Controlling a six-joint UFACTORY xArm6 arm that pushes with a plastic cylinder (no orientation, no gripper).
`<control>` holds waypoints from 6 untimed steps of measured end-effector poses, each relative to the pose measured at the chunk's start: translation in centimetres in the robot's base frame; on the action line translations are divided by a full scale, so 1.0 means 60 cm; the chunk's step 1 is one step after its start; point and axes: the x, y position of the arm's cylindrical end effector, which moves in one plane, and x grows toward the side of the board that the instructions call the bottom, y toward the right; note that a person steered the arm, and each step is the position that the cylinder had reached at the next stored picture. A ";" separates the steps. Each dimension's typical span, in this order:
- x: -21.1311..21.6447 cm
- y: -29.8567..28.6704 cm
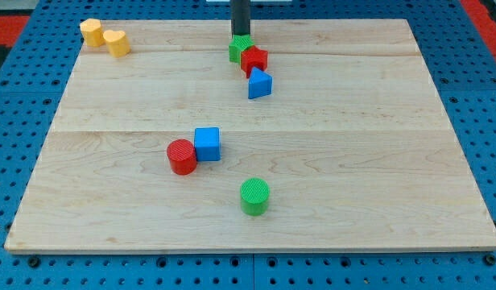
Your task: Slightly push the green star to the bottom of the board
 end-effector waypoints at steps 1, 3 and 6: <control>0.000 -0.048; 0.021 -0.138; -0.029 0.002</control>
